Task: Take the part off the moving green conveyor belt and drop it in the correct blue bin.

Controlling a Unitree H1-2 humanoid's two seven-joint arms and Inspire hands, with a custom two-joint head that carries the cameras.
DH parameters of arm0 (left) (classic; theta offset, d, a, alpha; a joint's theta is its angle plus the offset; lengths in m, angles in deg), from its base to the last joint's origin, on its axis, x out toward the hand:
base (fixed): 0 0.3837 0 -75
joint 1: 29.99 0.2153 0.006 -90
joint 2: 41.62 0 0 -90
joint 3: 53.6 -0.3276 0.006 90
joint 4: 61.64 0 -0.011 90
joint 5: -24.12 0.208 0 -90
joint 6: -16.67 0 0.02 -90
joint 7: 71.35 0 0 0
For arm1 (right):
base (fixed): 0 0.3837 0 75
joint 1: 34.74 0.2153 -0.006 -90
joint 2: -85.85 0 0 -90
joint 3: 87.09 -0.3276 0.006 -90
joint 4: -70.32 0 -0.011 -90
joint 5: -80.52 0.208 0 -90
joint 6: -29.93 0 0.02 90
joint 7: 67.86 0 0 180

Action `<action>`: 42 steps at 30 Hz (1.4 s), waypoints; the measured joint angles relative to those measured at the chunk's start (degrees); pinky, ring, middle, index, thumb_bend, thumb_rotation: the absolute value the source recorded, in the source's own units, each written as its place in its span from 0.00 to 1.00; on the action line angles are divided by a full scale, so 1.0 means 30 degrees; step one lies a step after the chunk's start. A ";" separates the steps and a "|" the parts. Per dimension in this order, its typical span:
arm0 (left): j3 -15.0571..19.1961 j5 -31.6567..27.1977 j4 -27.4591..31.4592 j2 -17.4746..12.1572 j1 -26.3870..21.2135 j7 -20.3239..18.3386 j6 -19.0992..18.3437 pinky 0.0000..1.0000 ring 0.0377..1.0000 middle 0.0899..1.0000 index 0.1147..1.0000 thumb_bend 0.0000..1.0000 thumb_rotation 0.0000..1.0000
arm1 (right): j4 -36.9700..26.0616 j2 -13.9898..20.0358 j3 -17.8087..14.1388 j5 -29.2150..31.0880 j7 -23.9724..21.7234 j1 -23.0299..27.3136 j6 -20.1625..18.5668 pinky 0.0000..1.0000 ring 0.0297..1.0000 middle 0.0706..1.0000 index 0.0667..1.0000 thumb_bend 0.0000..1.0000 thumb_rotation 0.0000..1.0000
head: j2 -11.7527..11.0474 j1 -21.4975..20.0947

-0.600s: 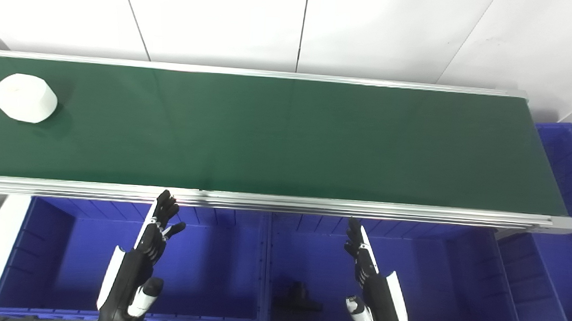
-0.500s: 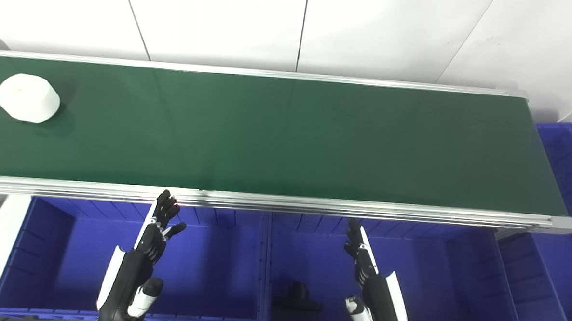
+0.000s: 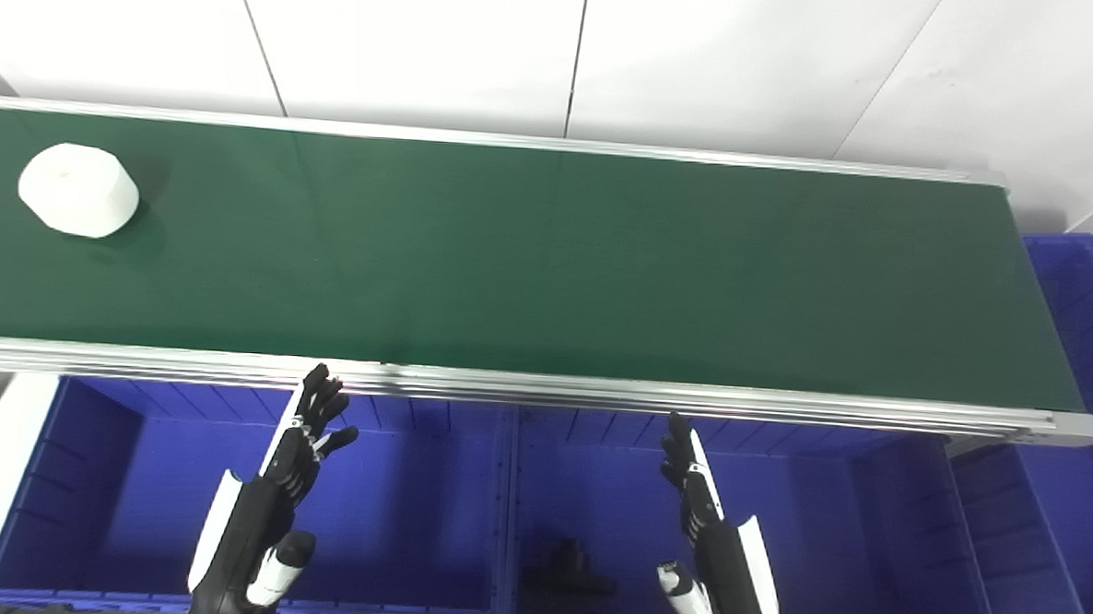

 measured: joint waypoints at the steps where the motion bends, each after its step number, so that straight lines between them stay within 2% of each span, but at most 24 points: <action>1: -0.0003 0.0029 -0.0030 0.0005 -0.0011 0.0004 0.0004 0.84 0.94 0.97 1.00 1.00 1.00 | 0.0026 0.0032 0.0045 0.0002 0.0008 0.0013 0.0000 0.95 0.98 1.00 1.00 1.00 1.00 | 0.0000 0.0000; 24: -0.0035 0.0077 -0.0134 0.0030 -0.0015 0.0100 0.0004 0.83 0.94 0.97 1.00 1.00 1.00 | 0.0146 0.0368 0.0379 0.0107 0.0258 0.0076 0.0000 0.95 0.98 1.00 1.00 1.00 0.98 | 0.0000 -0.0058; 33: -0.0091 -0.0146 -0.0133 0.0030 -0.0012 0.0106 0.0001 0.86 0.95 0.98 1.00 1.00 0.99 | 0.0146 0.0381 0.0397 0.0102 0.0353 0.0075 0.0000 0.95 0.98 1.00 1.00 1.00 0.97 | 0.0000 -0.0058; 35: -0.0115 -0.0119 -0.0136 0.0031 -0.0011 0.0106 0.0004 0.85 0.95 0.98 1.00 1.00 0.99 | 0.0146 0.0417 0.0402 0.0103 0.0365 0.0074 0.0001 0.95 0.98 1.00 1.00 1.00 0.97 | -0.0291 0.0117; 37: -0.0147 -0.0081 -0.0249 0.0036 -0.0012 0.0125 0.0167 0.84 0.94 0.97 1.00 1.00 0.99 | 0.0160 0.0498 0.0441 0.0109 0.0422 0.0075 0.0001 0.95 0.98 1.00 1.00 1.00 0.97 | -0.1372 0.1049; 38: -0.0167 -0.0052 -0.0456 0.0054 -0.0013 0.0151 0.0451 0.84 0.94 0.97 1.00 1.00 0.99 | 0.0211 0.0558 0.0491 0.0117 0.0549 0.0075 0.0002 0.96 0.98 1.00 1.00 1.00 0.97 | -0.1377 0.1055; 39: -0.0195 0.0027 -0.0607 0.0080 -0.0008 0.0204 0.0566 0.83 0.93 0.97 1.00 1.00 1.00 | 0.0345 0.0613 0.0534 0.0160 0.0665 0.0076 0.0006 0.96 0.99 1.00 1.00 1.00 0.97 | -0.1928 0.1693; 40: -0.0262 0.0072 -0.0803 0.0108 -0.0010 0.0282 0.0650 0.83 0.93 0.97 1.00 1.00 1.00 | 0.0532 0.0673 0.0587 0.0239 0.0742 0.0082 0.0008 0.97 0.99 1.00 1.00 1.00 0.97 | -0.1934 0.1699; 41: -0.0332 0.0103 -0.1027 0.0153 -0.0012 0.0343 0.0743 0.83 0.93 0.97 1.00 1.00 1.00 | 0.0730 0.0779 0.0679 0.0383 0.0742 0.0083 0.0008 0.98 1.00 1.00 1.00 1.00 0.97 | -0.2514 0.2222; 42: -0.0424 0.0135 -0.1243 0.0214 -0.0012 0.0393 0.0767 0.83 0.93 0.96 1.00 1.00 1.00 | 0.0831 0.0891 0.0764 0.0462 0.0751 0.0085 0.0009 0.97 1.00 1.00 1.00 1.00 0.96 | -0.2520 0.2227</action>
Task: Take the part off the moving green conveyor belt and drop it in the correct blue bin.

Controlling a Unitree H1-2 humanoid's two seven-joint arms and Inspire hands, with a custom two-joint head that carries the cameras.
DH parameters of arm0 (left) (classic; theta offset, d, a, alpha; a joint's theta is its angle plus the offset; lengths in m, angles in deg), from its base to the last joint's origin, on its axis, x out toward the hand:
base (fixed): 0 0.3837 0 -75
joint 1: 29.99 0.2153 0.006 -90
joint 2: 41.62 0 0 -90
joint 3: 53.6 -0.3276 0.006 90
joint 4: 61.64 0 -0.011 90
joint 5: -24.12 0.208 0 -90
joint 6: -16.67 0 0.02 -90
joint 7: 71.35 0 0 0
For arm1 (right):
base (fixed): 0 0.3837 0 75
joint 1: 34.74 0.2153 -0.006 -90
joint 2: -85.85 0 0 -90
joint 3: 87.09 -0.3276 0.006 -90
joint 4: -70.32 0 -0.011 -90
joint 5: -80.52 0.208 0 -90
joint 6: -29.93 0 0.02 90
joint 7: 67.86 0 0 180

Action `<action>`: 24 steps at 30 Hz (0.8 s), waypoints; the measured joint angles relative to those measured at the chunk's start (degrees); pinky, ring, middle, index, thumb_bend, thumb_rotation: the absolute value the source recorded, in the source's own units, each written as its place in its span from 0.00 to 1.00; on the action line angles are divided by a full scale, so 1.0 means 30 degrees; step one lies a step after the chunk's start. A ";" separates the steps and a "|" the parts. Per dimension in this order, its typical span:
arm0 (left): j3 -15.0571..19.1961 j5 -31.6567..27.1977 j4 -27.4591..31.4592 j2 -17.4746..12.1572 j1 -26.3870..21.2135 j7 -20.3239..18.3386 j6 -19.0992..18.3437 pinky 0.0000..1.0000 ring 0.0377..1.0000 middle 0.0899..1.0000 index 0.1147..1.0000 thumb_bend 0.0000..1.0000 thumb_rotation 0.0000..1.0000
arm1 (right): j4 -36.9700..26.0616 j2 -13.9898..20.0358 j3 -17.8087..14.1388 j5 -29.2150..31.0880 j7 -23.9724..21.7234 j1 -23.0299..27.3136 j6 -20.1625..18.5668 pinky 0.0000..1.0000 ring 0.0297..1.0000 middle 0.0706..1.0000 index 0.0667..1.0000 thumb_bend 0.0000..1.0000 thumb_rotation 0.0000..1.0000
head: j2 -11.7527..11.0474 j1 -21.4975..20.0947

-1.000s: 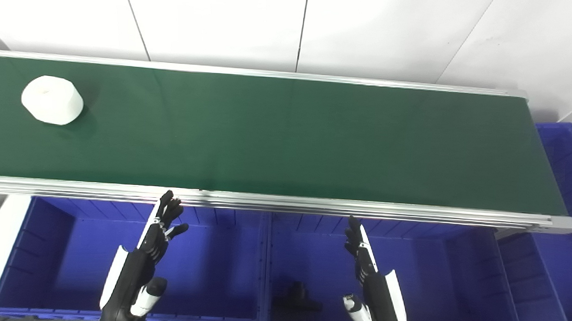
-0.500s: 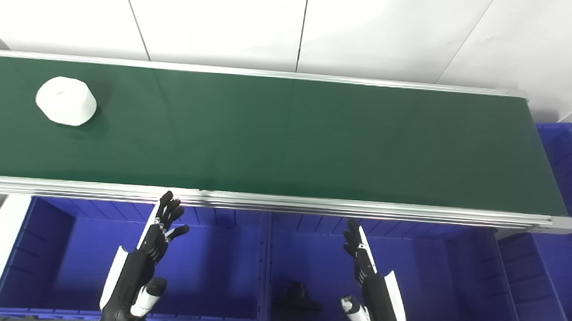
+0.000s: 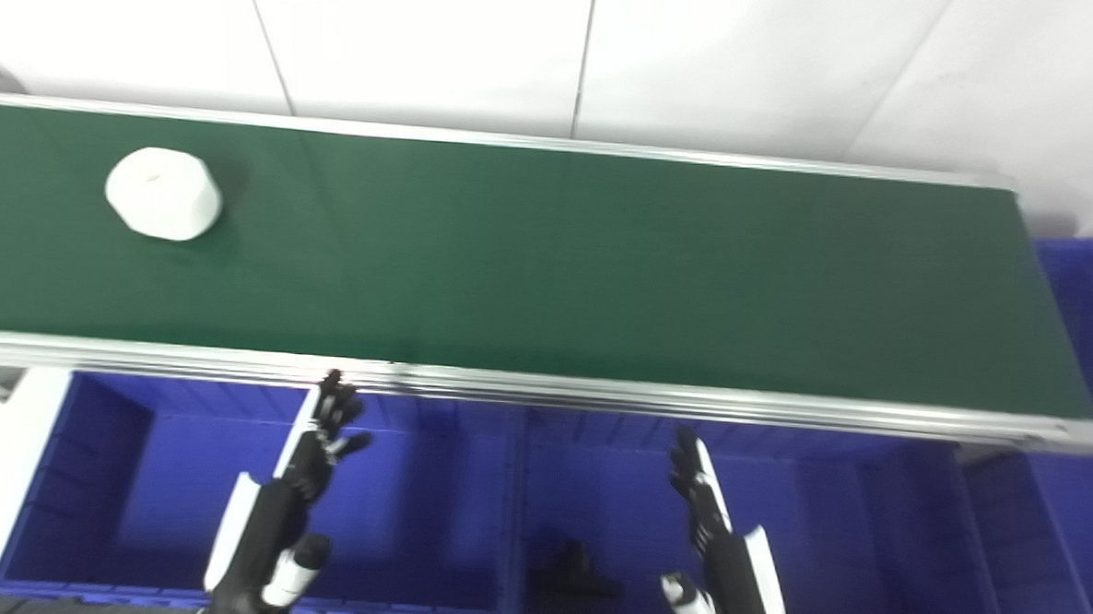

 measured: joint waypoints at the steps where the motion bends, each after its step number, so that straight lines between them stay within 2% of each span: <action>1: -0.0079 0.0008 -0.0164 0.0051 -0.0002 0.0041 0.0016 0.83 0.93 0.96 1.00 1.00 0.99 | 0.0123 0.0132 0.0099 0.0057 0.0050 0.0033 0.0004 0.97 0.99 1.00 1.00 1.00 0.96 | -0.0232 0.0174; 3: -0.0343 -0.0003 -0.0709 0.0079 -0.0165 0.0195 0.0069 0.82 0.91 0.94 1.00 1.00 1.00 | 0.0631 0.0350 0.0249 0.0106 0.0470 0.0223 0.0015 0.95 0.98 1.00 1.00 1.00 0.96 | -0.1050 0.0555; 6: -0.0586 0.0296 -0.1318 0.0021 -0.0546 0.0565 0.0075 0.79 0.89 0.92 1.00 1.00 1.00 | 0.1321 0.0632 0.0581 0.0110 0.1180 0.0682 0.0015 0.95 0.98 1.00 1.00 1.00 0.96 | -0.1580 0.0761; 15: -0.1573 0.1214 -0.1780 -0.0401 -0.1275 0.2160 0.0080 0.71 0.85 0.90 0.98 1.00 1.00 | 0.1737 0.1036 0.1025 0.0756 0.1607 0.1374 0.0016 0.97 1.00 1.00 1.00 1.00 0.96 | -0.2051 0.1465; 17: -0.1965 0.1238 -0.1761 -0.0603 -0.1321 0.2536 0.0080 0.71 0.86 0.91 0.98 0.99 0.94 | 0.1790 0.1032 0.1105 0.0803 0.1607 0.1380 0.0016 0.98 1.00 1.00 1.00 1.00 0.96 | -0.2080 0.1582; 18: -0.2262 0.1235 -0.1695 -0.0826 -0.1367 0.2653 0.0073 0.71 0.88 0.92 0.97 0.99 0.87 | 0.1818 0.1029 0.1146 0.0811 0.1606 0.1396 0.0016 0.98 1.00 1.00 1.00 1.00 0.97 | -0.2022 0.1727; 19: -0.2580 0.1236 -0.1425 -0.1161 -0.1400 0.2729 0.0063 0.71 0.88 0.92 0.97 1.00 0.86 | 0.1822 0.1022 0.1162 0.0827 0.1606 0.1413 0.0016 0.97 1.00 1.00 1.00 1.00 0.97 | -0.2022 0.1729; 20: -0.2804 0.1238 -0.0877 -0.1516 -0.1399 0.2741 0.0062 0.68 0.88 0.92 0.96 1.00 0.81 | 0.1823 0.1022 0.1164 0.0842 0.1606 0.1451 0.0016 0.97 1.00 1.00 1.00 1.00 0.97 | -0.2022 0.1758; 22: -0.2851 0.1218 0.0400 -0.2146 -0.1482 0.2801 0.0089 0.64 0.87 0.92 0.94 1.00 0.77 | 0.1831 0.1025 0.1157 0.0906 0.1606 0.1527 0.0016 0.97 0.99 1.00 1.00 1.00 0.97 | -0.1964 0.1758; 24: -0.2704 0.1182 0.1170 -0.2519 -0.1871 0.2951 0.0170 0.67 0.87 0.91 0.93 0.99 0.73 | 0.1858 0.1023 0.1159 0.0930 0.1607 0.1588 0.0016 0.97 0.99 1.00 1.00 1.00 0.97 | -0.1934 0.1729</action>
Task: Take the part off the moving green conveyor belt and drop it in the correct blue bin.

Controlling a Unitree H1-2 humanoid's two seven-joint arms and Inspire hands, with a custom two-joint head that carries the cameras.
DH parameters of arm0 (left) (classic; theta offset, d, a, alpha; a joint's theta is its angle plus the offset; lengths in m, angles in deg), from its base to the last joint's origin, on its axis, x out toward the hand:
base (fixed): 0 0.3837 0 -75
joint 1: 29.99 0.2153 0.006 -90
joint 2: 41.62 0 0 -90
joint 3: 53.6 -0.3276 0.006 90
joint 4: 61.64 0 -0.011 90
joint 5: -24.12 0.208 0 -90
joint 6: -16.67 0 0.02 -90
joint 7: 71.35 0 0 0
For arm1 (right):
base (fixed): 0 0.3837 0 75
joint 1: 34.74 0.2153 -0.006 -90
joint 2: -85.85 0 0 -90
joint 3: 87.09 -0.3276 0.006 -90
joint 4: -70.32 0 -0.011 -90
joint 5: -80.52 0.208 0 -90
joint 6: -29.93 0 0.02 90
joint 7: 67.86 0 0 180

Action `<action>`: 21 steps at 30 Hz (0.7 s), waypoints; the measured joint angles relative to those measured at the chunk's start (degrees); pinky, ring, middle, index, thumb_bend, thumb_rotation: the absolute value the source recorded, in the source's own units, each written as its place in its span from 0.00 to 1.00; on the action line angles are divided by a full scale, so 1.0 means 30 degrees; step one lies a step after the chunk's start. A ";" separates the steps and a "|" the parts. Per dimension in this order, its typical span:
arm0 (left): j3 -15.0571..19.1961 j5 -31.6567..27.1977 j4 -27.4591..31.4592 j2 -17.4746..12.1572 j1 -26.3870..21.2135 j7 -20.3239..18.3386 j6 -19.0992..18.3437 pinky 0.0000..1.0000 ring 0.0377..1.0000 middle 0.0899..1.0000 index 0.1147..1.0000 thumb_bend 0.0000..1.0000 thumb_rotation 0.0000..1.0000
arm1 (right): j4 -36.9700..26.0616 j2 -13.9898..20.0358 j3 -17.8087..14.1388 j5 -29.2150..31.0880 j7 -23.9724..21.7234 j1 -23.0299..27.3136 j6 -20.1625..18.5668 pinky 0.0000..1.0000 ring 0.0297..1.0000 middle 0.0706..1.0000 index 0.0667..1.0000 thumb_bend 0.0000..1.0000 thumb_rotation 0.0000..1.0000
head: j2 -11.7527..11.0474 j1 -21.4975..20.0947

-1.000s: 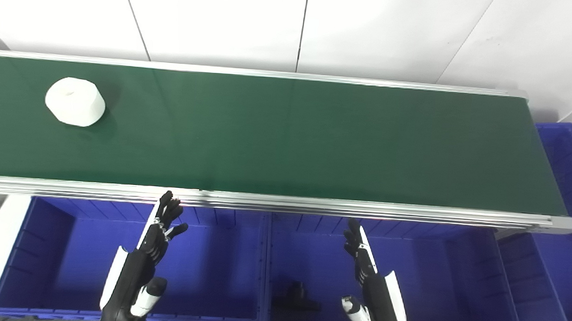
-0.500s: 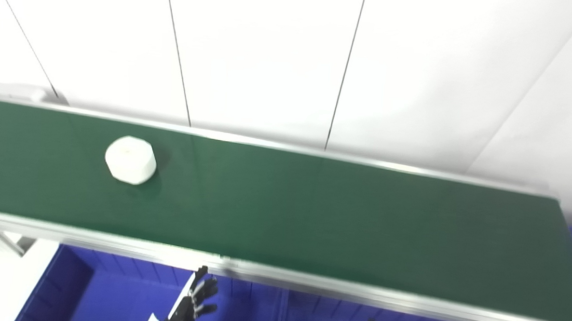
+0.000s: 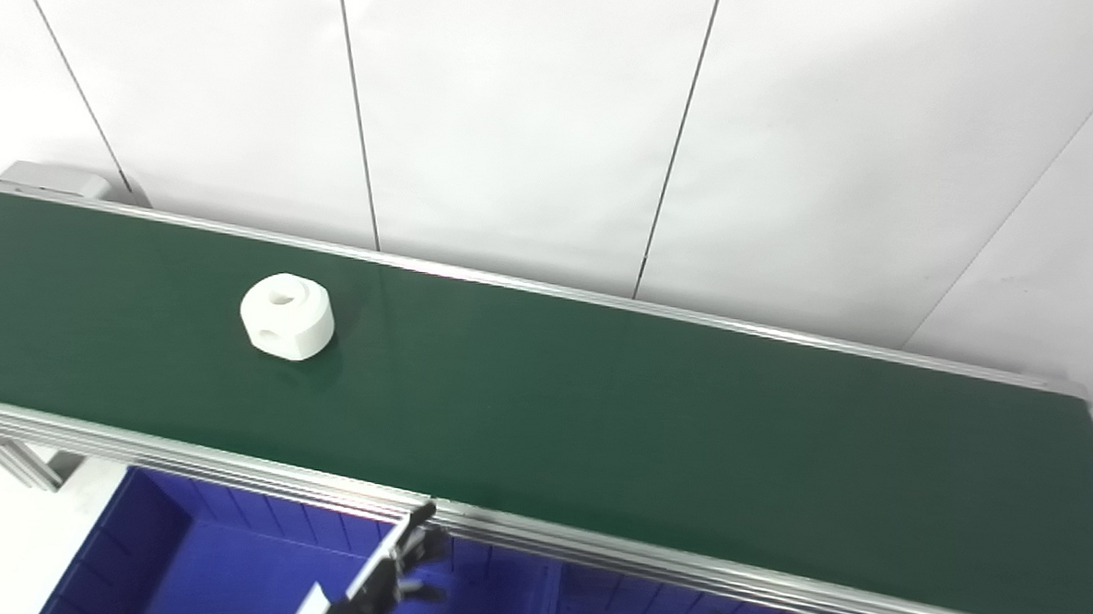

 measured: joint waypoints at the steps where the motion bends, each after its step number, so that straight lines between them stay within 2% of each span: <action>1: 0.0135 -0.0076 0.0216 -0.0068 -0.0314 0.0150 0.0002 0.72 0.89 0.92 0.94 0.98 0.69 | 0.0020 -0.0005 -0.0002 -0.0010 0.0000 0.0028 0.0000 0.97 0.99 1.00 1.00 1.00 0.97 | 0.0029 -0.0029; 3: 0.0564 -0.0444 0.0557 -0.0027 -0.1012 0.0188 0.0001 0.81 0.93 0.93 0.99 1.00 0.60 | 0.0036 -0.0041 -0.0007 -0.0021 0.0001 0.0037 0.0000 0.97 1.00 1.00 1.00 1.00 0.97 | 0.0059 0.0058; 6: 0.2057 -0.0879 0.1407 -0.0169 -0.2968 0.0096 0.0002 0.80 0.95 0.95 1.00 1.00 0.58 | 0.0061 -0.0172 0.0004 -0.0001 0.0001 0.0095 0.0000 0.98 1.00 1.00 1.00 1.00 0.96 | 0.0059 0.0029; 7: 0.2578 -0.0869 0.1605 -0.0359 -0.3802 0.0051 0.0002 0.83 0.96 0.96 1.00 1.00 0.55 | 0.0084 -0.0195 0.0014 0.0032 0.0000 0.0160 0.0002 0.99 1.00 1.00 1.00 1.00 0.96 | 0.0059 0.0029; 11: 0.4199 -0.0694 0.1745 -0.1583 -0.6911 -0.0603 -0.0013 0.89 0.99 0.98 1.00 1.00 0.47 | 0.0565 -0.0197 0.0024 0.0338 -0.0001 0.0557 0.0005 1.00 1.00 1.00 1.00 1.00 0.94 | -0.0117 0.0029; 14: 0.5011 -0.0046 0.1992 -0.2558 -0.8583 -0.1545 -0.0972 0.89 0.99 0.99 0.98 1.00 0.43 | 0.0608 -0.0221 0.0029 0.0575 -0.0036 0.0649 0.0005 1.00 1.00 1.00 1.00 1.00 0.94 | -0.0234 0.0029; 16: 0.5447 0.0953 0.2006 -0.3275 -0.9669 -0.2076 -0.1520 0.82 0.97 1.00 0.98 1.00 0.42 | 0.0636 -0.0260 0.0019 0.0870 -0.0182 0.0682 0.0005 1.00 1.00 1.00 1.00 1.00 0.92 | -0.0293 0.0087; 17: 0.5617 0.1902 0.1833 -0.3595 -1.0295 -0.2252 -0.1607 0.81 0.95 0.98 0.97 1.00 0.38 | 0.0646 -0.0270 0.0007 0.1038 -0.0330 0.0706 0.0005 1.00 1.00 1.00 1.00 1.00 0.92 | -0.0293 0.0117; 21: 0.5767 0.5156 -0.0466 -0.4242 -1.2839 -0.2277 -0.0965 0.78 0.93 0.95 0.95 1.00 0.33 | 0.0720 -0.0291 -0.0135 0.1292 -0.0661 0.0844 0.0005 1.00 1.00 1.00 1.00 1.00 0.91 | -0.0351 0.0205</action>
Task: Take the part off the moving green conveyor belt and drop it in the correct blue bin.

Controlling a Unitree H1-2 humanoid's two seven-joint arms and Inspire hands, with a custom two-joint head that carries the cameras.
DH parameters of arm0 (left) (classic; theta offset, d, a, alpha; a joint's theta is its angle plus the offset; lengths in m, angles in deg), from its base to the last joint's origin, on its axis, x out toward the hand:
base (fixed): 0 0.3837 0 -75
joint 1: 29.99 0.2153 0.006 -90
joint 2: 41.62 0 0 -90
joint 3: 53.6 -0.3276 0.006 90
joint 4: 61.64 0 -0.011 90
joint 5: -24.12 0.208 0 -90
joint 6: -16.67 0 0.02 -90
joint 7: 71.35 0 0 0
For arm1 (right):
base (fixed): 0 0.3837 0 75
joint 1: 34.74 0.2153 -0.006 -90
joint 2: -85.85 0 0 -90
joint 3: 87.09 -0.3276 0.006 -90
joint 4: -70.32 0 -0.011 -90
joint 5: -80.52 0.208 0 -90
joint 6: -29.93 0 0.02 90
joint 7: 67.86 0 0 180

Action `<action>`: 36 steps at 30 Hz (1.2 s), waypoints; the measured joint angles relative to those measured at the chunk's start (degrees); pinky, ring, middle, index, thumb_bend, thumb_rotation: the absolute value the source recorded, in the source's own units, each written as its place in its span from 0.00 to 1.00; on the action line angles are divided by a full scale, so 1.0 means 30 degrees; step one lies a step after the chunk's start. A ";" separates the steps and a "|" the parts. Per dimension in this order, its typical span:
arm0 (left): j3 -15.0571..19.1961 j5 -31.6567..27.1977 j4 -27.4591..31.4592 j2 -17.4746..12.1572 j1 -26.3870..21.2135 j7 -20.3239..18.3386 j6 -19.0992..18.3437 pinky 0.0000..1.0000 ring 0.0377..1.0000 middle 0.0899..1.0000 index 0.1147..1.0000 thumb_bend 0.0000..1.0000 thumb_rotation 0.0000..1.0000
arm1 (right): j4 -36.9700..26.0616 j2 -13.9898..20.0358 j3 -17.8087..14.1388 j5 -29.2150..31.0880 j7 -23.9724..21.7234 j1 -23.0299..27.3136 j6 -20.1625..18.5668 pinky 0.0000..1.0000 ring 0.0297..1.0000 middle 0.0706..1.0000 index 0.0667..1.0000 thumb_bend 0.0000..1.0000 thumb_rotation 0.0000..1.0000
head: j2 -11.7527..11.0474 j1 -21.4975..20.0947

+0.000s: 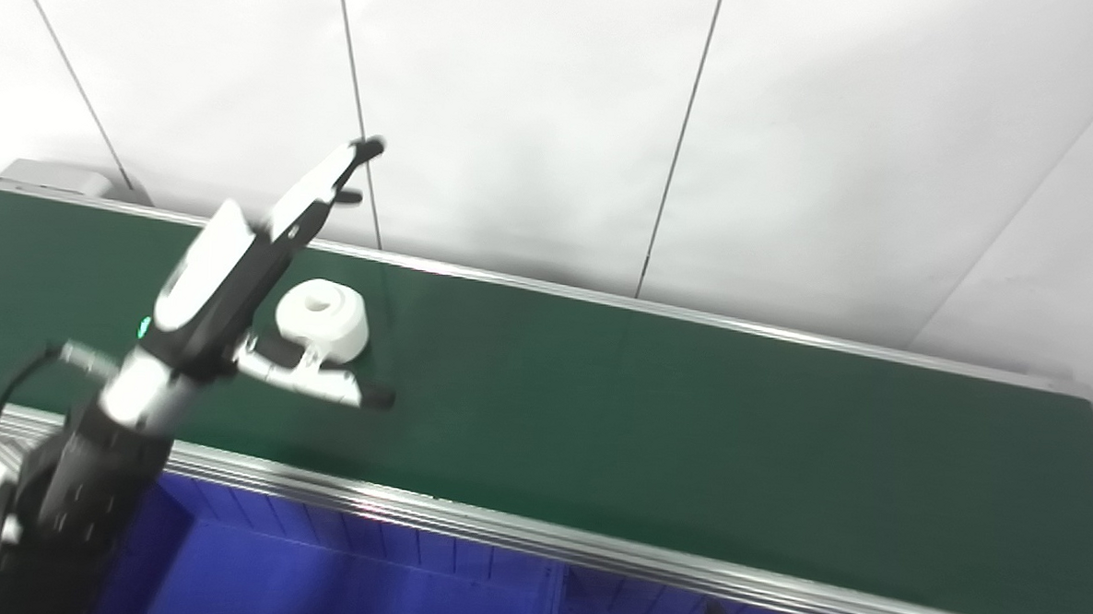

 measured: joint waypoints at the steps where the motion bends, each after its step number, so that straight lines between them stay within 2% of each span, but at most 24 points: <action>1: -0.0055 0.0671 -0.0568 -0.0155 -0.0415 0.0030 0.0171 0.78 0.92 0.93 0.95 1.00 0.31 | 0.0002 -0.0013 -0.0055 0.0006 -0.0036 0.0038 0.0000 1.00 1.00 1.00 1.00 1.00 0.91 | -0.0058 0.0000; 5: -0.0869 0.3796 -0.4240 -0.1205 -0.2661 0.0193 0.1140 0.83 0.90 0.91 0.95 1.00 0.25 | 0.0027 -0.0048 -0.0161 -0.0010 -0.0193 0.0082 0.0000 1.00 1.00 1.00 1.00 1.00 0.91 | -0.0088 0.0029; 8: -0.1473 0.5266 -0.6017 -0.1849 -0.3958 0.0317 0.1212 0.82 0.89 0.90 0.94 1.00 0.24 | 0.0052 -0.0052 -0.0246 0.0001 -0.0248 0.0094 0.0000 1.00 1.00 1.00 1.00 1.00 0.91 | -0.0059 0.0000; 10: -0.2216 0.6062 -0.7285 -0.2039 -0.4812 0.0632 0.1292 0.79 0.86 0.86 0.91 1.00 0.24 | 0.0062 -0.0060 -0.0294 -0.0004 -0.0270 0.0098 0.0000 1.00 0.99 1.00 1.00 1.00 0.90 | -0.0059 0.0058; 16: -0.4156 0.8436 -1.0977 -0.2211 -0.6585 0.1214 0.1320 0.79 0.86 0.85 0.89 1.00 0.27 | 0.0066 -0.0036 -0.0381 0.0049 -0.0471 0.0074 0.0001 1.00 1.00 1.00 1.00 1.00 0.90 | 0.0029 0.0030; 21: -0.5332 0.9312 -1.2357 -0.2218 -0.7119 0.1086 0.1095 0.82 0.88 0.86 0.90 1.00 0.29 | 0.0044 -0.0106 -0.0462 0.0238 -0.0776 0.0005 0.0001 0.99 0.99 1.00 1.00 1.00 0.89 | 0.0263 -0.0059; 24: -0.5815 0.9456 -1.2705 -0.2205 -0.7216 0.0586 0.0569 0.83 0.89 0.87 0.91 1.00 0.28 | 0.0013 -0.0184 -0.0527 0.0236 -0.0784 -0.0151 0.0001 0.99 0.99 1.00 1.00 1.00 0.89 | 0.0351 -0.0146; 31: -0.6148 0.8441 -1.3351 -0.1772 -0.7125 -0.1292 -0.0515 0.82 0.89 0.88 0.91 1.00 0.27 | -0.0128 -0.0333 -0.0539 -0.0087 -0.0782 -0.0380 0.0001 0.98 0.98 1.00 1.00 1.00 0.90 | 0.0615 -0.0468; 36: -0.6616 0.7773 -1.3688 -0.0931 -0.6652 -0.1472 -0.0795 0.79 0.87 0.87 0.89 1.00 0.29 | -0.0254 -0.0341 -0.0529 -0.0225 -0.0786 -0.0443 0.0001 0.97 0.98 1.00 1.00 1.00 0.90 | 0.0732 -0.0586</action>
